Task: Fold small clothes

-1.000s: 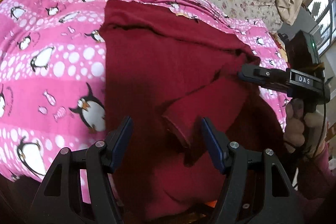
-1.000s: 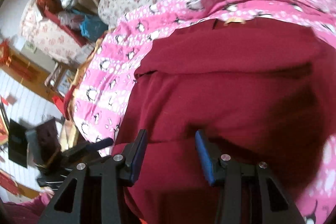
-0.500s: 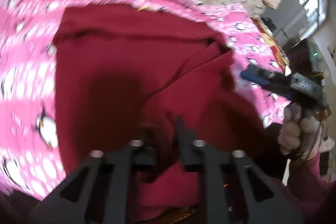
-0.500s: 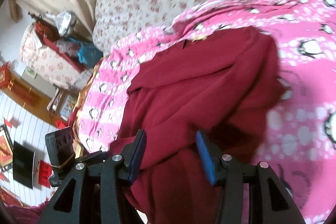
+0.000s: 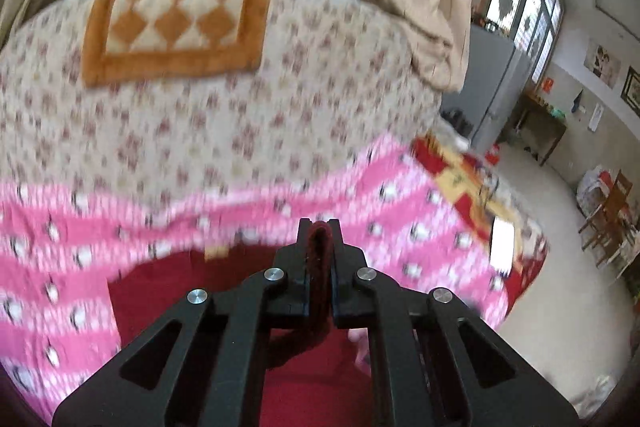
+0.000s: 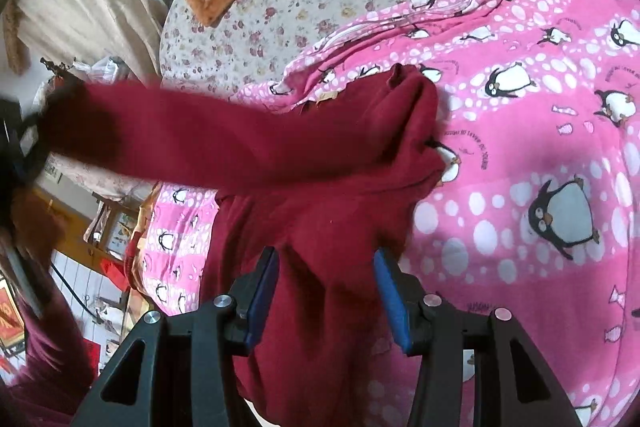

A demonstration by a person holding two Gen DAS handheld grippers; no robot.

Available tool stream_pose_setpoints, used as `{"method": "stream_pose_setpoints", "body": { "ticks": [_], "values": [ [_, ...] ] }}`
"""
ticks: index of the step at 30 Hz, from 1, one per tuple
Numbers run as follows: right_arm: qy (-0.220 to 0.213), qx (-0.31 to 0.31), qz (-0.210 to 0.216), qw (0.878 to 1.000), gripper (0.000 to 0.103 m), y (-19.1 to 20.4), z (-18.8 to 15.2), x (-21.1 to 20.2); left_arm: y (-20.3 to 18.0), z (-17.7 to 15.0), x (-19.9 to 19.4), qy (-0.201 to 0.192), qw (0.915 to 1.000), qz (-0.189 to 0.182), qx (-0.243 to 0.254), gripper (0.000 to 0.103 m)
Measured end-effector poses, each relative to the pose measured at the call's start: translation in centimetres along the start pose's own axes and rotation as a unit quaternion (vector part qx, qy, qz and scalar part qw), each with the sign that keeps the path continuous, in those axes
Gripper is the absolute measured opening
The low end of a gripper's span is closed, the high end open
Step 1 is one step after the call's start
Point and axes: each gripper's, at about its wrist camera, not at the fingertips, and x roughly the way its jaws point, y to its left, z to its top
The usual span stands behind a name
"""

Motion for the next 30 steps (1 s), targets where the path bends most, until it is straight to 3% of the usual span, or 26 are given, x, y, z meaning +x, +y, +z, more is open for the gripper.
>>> {"method": "stream_pose_setpoints", "body": {
  "ticks": [5,10,16,21,26,30],
  "values": [
    [-0.004,-0.008,-0.015,1.000,0.047,0.2,0.9,0.5,-2.1,7.0,-0.5,-0.041,0.9991,-0.007,0.004,0.005],
    [-0.004,-0.030,-0.040,0.999,0.047,1.0,2.1,1.7,-0.9,8.6,0.2,-0.040,0.9990,0.018,0.001,0.005],
    [-0.004,-0.031,-0.036,0.999,0.047,1.0,3.1,2.3,6.7,2.6,3.9,0.036,0.9956,0.083,-0.023,0.005],
    [-0.001,-0.016,-0.046,0.999,0.048,0.4,3.8,3.1,14.8,-4.1,7.3,0.091,0.9817,0.156,-0.059,0.005],
    [0.003,-0.009,-0.080,0.997,0.048,-0.3,5.6,4.3,20.1,-8.7,8.3,0.111,0.9734,0.169,-0.108,0.005],
    [-0.011,0.003,-0.110,0.994,0.050,-1.4,8.5,4.7,21.9,-11.8,8.7,0.133,0.9674,0.175,-0.126,0.005]
  ]
}}
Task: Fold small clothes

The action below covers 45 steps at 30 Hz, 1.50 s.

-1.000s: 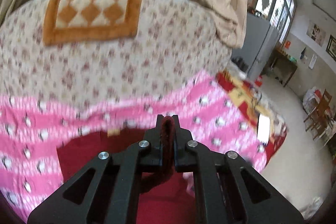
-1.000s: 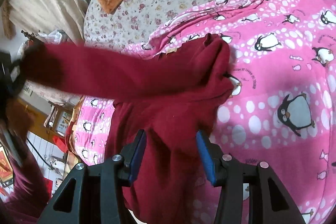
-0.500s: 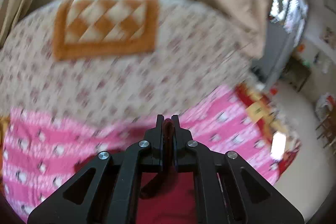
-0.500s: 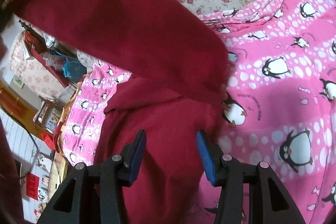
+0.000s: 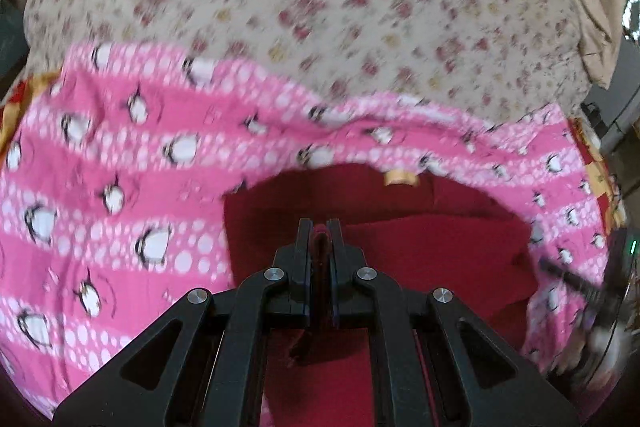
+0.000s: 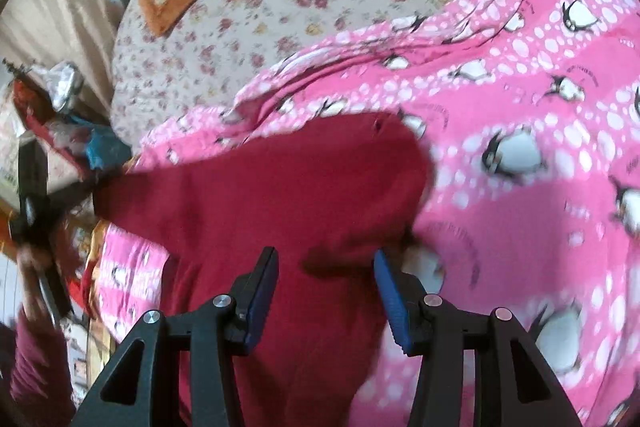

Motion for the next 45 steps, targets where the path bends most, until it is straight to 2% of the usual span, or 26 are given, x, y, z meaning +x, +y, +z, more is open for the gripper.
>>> {"method": "stream_pose_setpoints", "body": {
  "ticks": [3,7,10,12,14,16,17,18,20,22,24,25,27,30,32,33,34,35,36,37,39,40,43,45],
  "values": [
    [-0.006,0.009,-0.043,0.999,0.051,-1.1,2.5,1.0,1.1,-2.2,1.5,0.028,0.9996,0.002,-0.007,0.005],
    [-0.016,0.004,-0.052,0.999,0.051,-0.6,4.9,1.5,1.6,-4.6,1.3,0.031,0.9995,-0.009,-0.002,0.005],
    [-0.009,-0.043,-0.053,0.998,0.051,2.5,7.2,2.7,0.9,-5.3,-0.1,0.015,0.9997,-0.020,0.007,0.005],
    [0.019,-0.085,-0.064,0.994,0.051,4.7,8.0,4.5,0.3,-5.5,-1.7,-0.003,0.9995,-0.029,0.015,0.005],
    [0.049,-0.136,-0.090,0.985,0.051,7.1,8.9,7.0,-0.6,-5.5,-3.4,-0.020,0.9987,-0.038,0.029,0.005],
    [0.095,-0.196,-0.105,0.970,0.051,9.3,8.9,9.8,-1.3,-5.7,-4.3,-0.029,0.9979,-0.036,0.045,0.005],
    [0.129,-0.235,-0.114,0.957,0.051,10.3,8.8,11.4,-1.6,-5.8,-4.8,-0.033,0.9974,-0.036,0.053,0.005],
    [0.158,-0.272,-0.133,0.940,0.051,11.1,8.3,12.5,-1.9,-5.9,-5.1,-0.036,0.9969,-0.038,0.059,0.005],
    [0.207,-0.348,-0.174,0.897,0.051,12.1,6.7,14.0,-2.1,-5.9,-5.6,-0.041,0.9959,-0.043,0.068,0.005],
    [0.234,-0.388,-0.201,0.869,0.051,11.5,5.6,13.8,-2.1,-5.7,-5.6,-0.046,0.9953,-0.044,0.073,0.005],
    [0.243,-0.410,-0.245,0.844,0.051,9.7,5.3,12.8,-1.9,-5.1,-5.1,-0.050,0.9953,-0.039,0.073,0.005],
    [0.242,-0.420,-0.283,0.828,0.051,8.3,5.5,12.1,-1.8,-4.8,-4.6,-0.049,0.9956,-0.038,0.070,0.005],
    [0.236,-0.428,-0.333,0.807,0.051,6.4,6.1,11.3,-1.3,-3.9,-3.3,-0.042,0.9969,-0.041,0.053,0.005],
    [0.199,-0.424,-0.391,0.793,0.051,4.0,8.1,10.0,-1.0,-2.8,-1.2,-0.036,0.9980,-0.040,0.034,0.005],
    [0.163,-0.393,-0.393,0.815,0.051,3.4,9.7,8.9,-0.8,-2.3,0.1,-0.034,0.9988,-0.021,0.029,0.005],
    [0.138,-0.380,-0.403,0.821,0.051,3.3,10.5,8.2,-0.6,-2.0,0.8,-0.032,0.9990,-0.015,0.026,0.005],
    [0.103,-0.374,-0.420,0.820,0.051,3.5,11.3,7.6,-0.3,-1.8,1.4,-0.030,0.9993,-0.013,0.019,0.005],
    [0.067,-0.362,-0.423,0.828,0.051,3.7,12.1,6.7,0.0,-1.6,2.1,-0.025,0.9996,-0.013,0.008,0.005],
    [0.043,-0.338,-0.410,0.846,0.051,3.6,12.8,5.7,0.3,-1.5,2.6,-0.023,0.9996,-0.014,0.003,0.005],
    [0.030,-0.296,-0.374,0.878,0.051,3.0,13.4,4.4,0.5,-1.3,3.1,-0.022,0.9997,-0.013,0.001,0.005],
    [0.032,-0.250,-0.311,0.916,0.051,2.0,13.7,3.4,0.8,-1.3,3.8,-0.020,0.9997,-0.011,-0.003,0.005],
    [0.033,-0.231,-0.279,0.932,0.051,1.6,13.3,2.7,0.9,-1.3,4.2,-0.016,0.9998,-0.010,-0.004,0.005],
    [0.041,-0.218,-0.226,0.948,0.052,1.6,11.3,2.8,1.3,-1.5,5.4,-0.006,0.9999,-0.005,-0.007,0.005],
    [0.050,-0.214,-0.199,0.955,0.052,2.2,9.0,3.8,1.6,-1.6,6.5,0.006,0.9999,-0.003,-0.011,0.005]
  ]
}}
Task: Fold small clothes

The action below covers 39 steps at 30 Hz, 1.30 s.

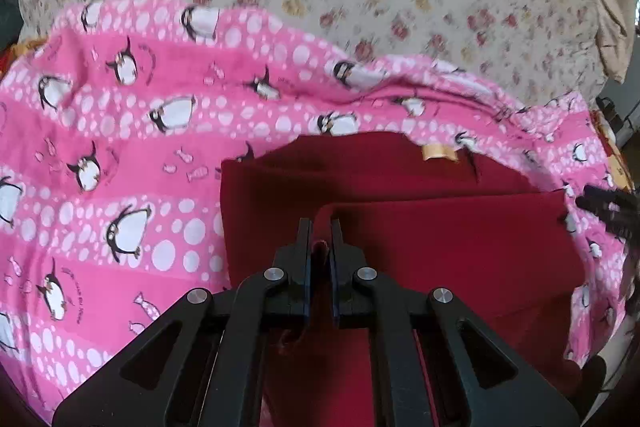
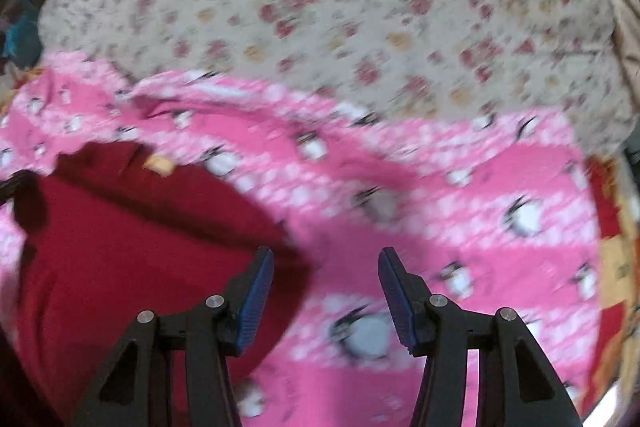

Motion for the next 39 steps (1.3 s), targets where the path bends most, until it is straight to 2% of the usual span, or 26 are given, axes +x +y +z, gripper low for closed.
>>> {"method": "stream_pose_setpoints", "body": {
  "ticks": [2,3,5,6,7,9,11,13,16,18,21,23,25,28,34,37,39],
  "values": [
    [0.013,-0.002,0.017,1.000,0.052,1.2,-0.9,1.9,0.5,0.1,1.0,0.007,0.9999,0.002,-0.013,0.006],
    [0.019,-0.002,0.007,1.000,0.052,1.7,-1.1,2.8,0.6,0.2,1.4,0.008,0.9999,0.002,-0.015,0.006],
    [0.026,0.000,-0.040,0.999,0.052,1.8,-1.2,5.3,0.8,0.4,2.1,0.011,0.9997,0.001,-0.021,0.010],
    [0.027,0.012,-0.050,0.998,0.052,1.4,-1.2,6.1,1.0,0.4,2.3,0.015,0.9995,0.000,-0.027,0.012],
    [0.028,0.041,-0.038,0.998,0.052,0.5,-1.2,6.7,1.2,0.4,2.5,0.016,0.9993,-0.003,-0.032,0.015],
    [0.023,0.088,-0.005,0.996,0.052,-0.9,-1.4,6.3,1.9,0.4,2.3,0.015,0.9989,-0.007,-0.045,0.026],
    [0.014,0.104,0.004,0.994,0.052,-1.6,-2.0,4.8,2.8,0.1,1.4,0.002,0.9979,-0.010,-0.063,0.048],
    [0.009,0.112,0.026,0.993,0.052,-1.9,-3.0,3.1,3.5,-0.2,0.4,-0.010,0.9966,-0.022,-0.079,0.053],
    [0.018,0.132,0.106,0.985,0.052,-1.6,-5.1,1.4,3.6,-0.7,-0.9,-0.014,0.9962,-0.035,-0.079,0.053],
    [0.026,0.120,0.123,0.985,0.052,-0.4,-6.5,1.0,3.0,-1.3,-1.3,-0.014,0.9974,-0.030,-0.063,0.053],
    [0.039,0.075,0.080,0.993,0.052,1.4,-8.0,1.5,1.9,-2.7,-1.0,0.003,0.9992,-0.003,-0.041,0.053],
    [0.021,0.044,0.058,0.997,0.053,2.2,-8.8,1.3,1.6,-3.9,-0.5,0.013,0.9991,0.022,-0.033,0.054],
    [0.016,0.039,0.041,0.998,0.053,2.2,-9.1,0.7,1.4,-4.8,0.0,0.020,0.9988,0.039,-0.022,0.054],
    [0.005,0.050,0.038,0.998,0.053,2.1,-9.2,-0.9,1.4,-5.3,0.3,0.015,0.9988,0.043,-0.019,0.054],
    [-0.032,0.070,0.064,0.995,0.054,2.5,-7.6,-1.8,1.2,-5.2,0.8,0.014,0.9985,0.047,-0.025,0.056],
    [-0.013,0.077,0.080,0.994,0.054,3.4,-6.8,0.6,1.0,-5.2,0.8,0.010,0.9983,0.052,-0.024,0.057],
    [0.008,0.067,0.055,0.996,0.055,3.9,-6.7,2.9,1.0,-5.2,0.7,0.009,0.9982,0.052,-0.027,0.057]
  ]
}}
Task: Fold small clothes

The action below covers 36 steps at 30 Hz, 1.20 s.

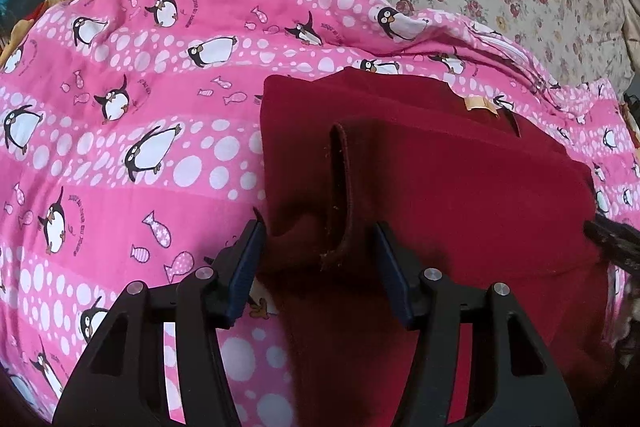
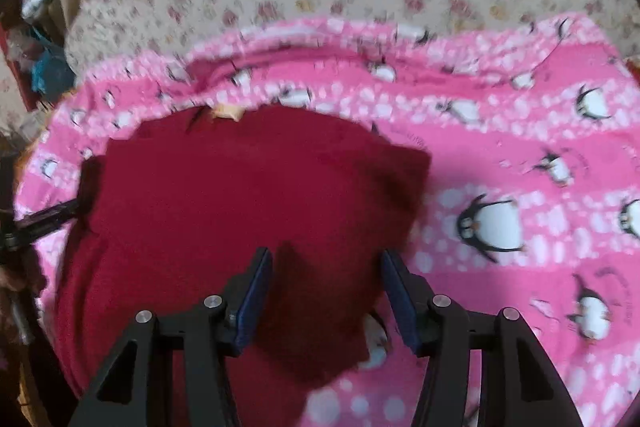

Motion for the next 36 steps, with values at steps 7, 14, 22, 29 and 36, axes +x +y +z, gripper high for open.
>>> {"method": "stream_pose_setpoints", "body": {
  "ticks": [7,14,22,29,36],
  "values": [
    [-0.010,0.012,-0.001,1.000,0.058,-0.4,-0.7,-2.1,-0.5,-0.6,-2.5,-0.016,0.9994,0.021,0.021,0.056],
    [-0.016,0.025,0.060,0.998,0.058,-0.2,-3.8,-6.2,-1.3,-1.7,-6.9,-0.038,0.9971,0.033,0.058,0.056],
    [-0.001,-0.005,0.085,0.996,0.058,2.1,-7.6,-8.1,-0.9,-3.8,-13.3,-0.049,0.9934,0.041,0.095,0.056],
    [0.009,0.009,0.106,0.994,0.058,2.0,-10.8,-8.1,0.8,-9.8,-14.1,0.009,0.9975,-0.010,0.069,0.056],
    [0.033,-0.002,0.147,0.989,0.058,2.3,-14.6,-9.5,0.9,-17.2,-12.4,0.048,0.9970,-0.053,0.031,0.056]
  ]
}}
